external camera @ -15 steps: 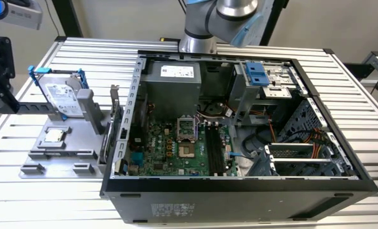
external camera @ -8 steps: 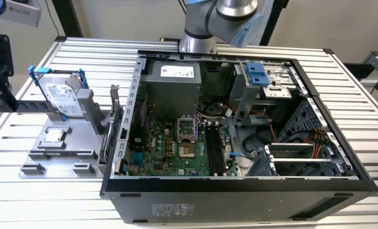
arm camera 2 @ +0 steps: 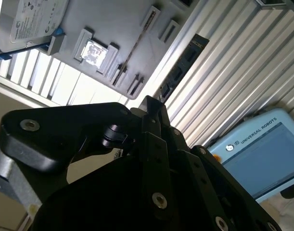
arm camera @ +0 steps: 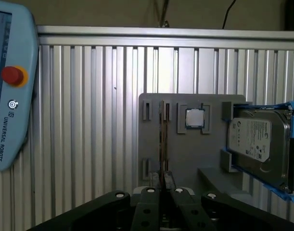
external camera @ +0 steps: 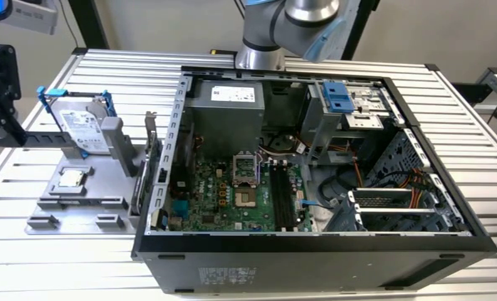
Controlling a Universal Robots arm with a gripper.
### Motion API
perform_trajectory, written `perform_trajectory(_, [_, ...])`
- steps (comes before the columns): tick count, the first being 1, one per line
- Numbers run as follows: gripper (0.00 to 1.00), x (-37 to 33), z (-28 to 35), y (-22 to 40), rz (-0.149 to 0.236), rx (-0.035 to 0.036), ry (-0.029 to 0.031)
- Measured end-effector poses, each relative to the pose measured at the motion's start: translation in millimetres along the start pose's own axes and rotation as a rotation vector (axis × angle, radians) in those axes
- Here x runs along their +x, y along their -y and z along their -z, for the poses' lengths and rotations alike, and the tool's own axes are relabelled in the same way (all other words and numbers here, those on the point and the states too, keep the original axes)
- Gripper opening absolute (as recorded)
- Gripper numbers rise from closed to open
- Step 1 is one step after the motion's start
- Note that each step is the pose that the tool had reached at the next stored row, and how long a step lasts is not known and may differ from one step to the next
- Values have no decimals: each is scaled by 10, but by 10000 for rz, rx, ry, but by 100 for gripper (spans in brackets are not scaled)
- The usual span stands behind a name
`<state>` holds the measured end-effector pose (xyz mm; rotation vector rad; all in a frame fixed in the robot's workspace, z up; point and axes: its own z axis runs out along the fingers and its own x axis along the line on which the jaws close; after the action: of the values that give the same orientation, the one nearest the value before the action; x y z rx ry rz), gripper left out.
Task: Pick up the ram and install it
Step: 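Pick up the ram and move it above insertion slot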
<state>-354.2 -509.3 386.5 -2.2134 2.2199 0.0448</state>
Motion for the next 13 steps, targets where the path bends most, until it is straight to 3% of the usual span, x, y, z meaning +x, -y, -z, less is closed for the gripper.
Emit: perform_trajectory(13, [0,-1,4,288,1,-12,0])
